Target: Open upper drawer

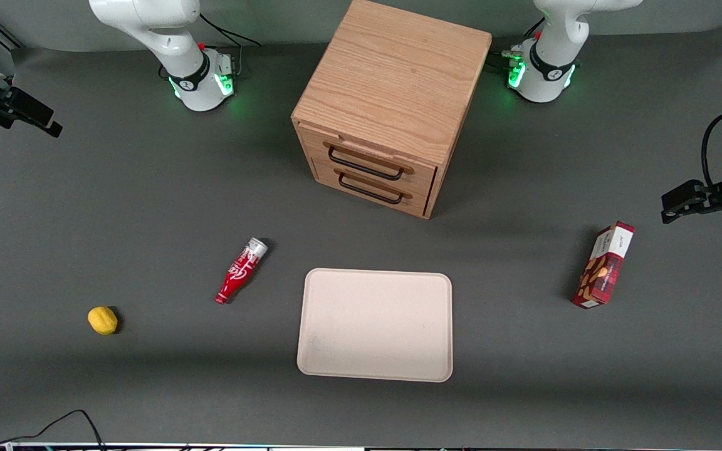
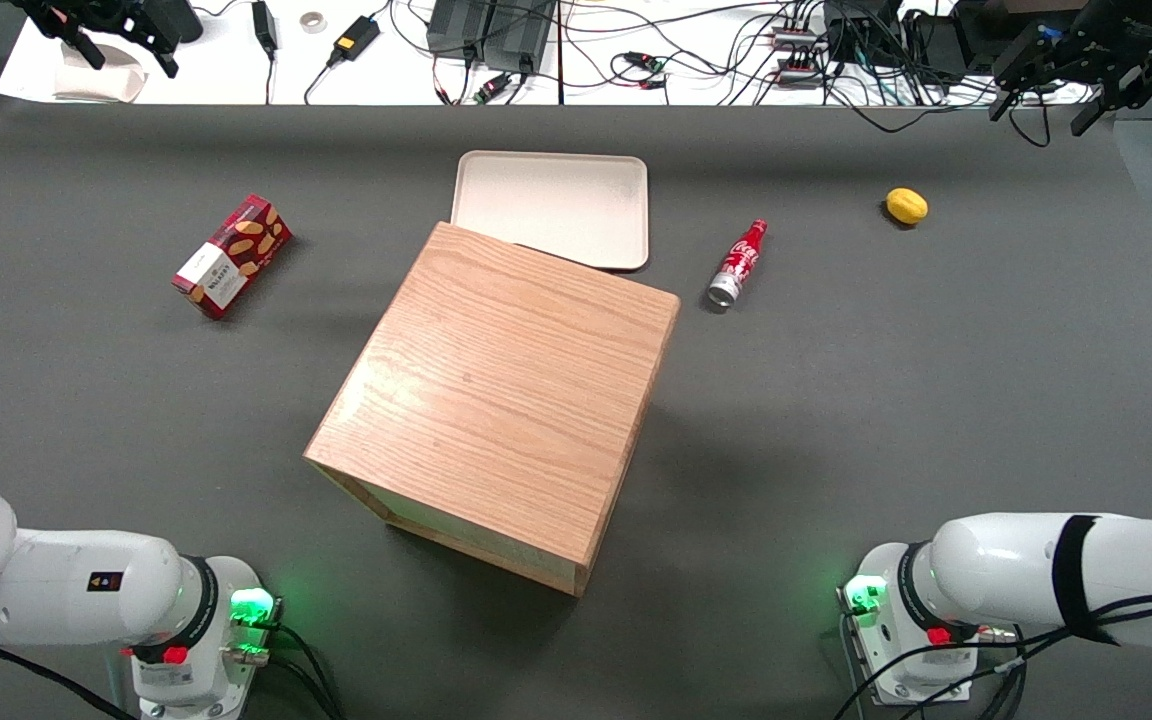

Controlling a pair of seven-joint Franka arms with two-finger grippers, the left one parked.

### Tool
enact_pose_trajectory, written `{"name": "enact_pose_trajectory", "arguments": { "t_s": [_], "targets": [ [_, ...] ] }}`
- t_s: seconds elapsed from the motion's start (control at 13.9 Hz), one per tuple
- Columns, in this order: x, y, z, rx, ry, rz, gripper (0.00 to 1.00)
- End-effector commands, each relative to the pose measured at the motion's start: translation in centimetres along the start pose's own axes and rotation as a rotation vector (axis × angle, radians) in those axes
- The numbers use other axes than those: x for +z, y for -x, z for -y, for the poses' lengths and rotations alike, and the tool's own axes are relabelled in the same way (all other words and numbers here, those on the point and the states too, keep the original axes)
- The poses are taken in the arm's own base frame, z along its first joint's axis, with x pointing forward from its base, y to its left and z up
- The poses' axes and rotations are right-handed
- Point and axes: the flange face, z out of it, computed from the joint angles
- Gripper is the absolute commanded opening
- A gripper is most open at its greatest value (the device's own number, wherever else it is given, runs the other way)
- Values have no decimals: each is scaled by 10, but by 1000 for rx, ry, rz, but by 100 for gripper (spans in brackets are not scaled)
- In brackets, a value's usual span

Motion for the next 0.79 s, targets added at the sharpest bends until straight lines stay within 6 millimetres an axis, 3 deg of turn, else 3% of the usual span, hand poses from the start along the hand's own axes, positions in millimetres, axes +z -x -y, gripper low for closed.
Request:
{"name": "enact_pose_trajectory", "arguments": {
  "t_s": [0.0, 0.14, 0.36, 0.72],
  "targets": [
    [-8, 6, 23, -77, 3, 19, 100],
    [-6, 8, 36, -124, -67, 43, 100],
    [2, 7, 43, -335, -98, 88, 100],
    [16, 17, 125, -599, -98, 126, 100]
  ]
}}
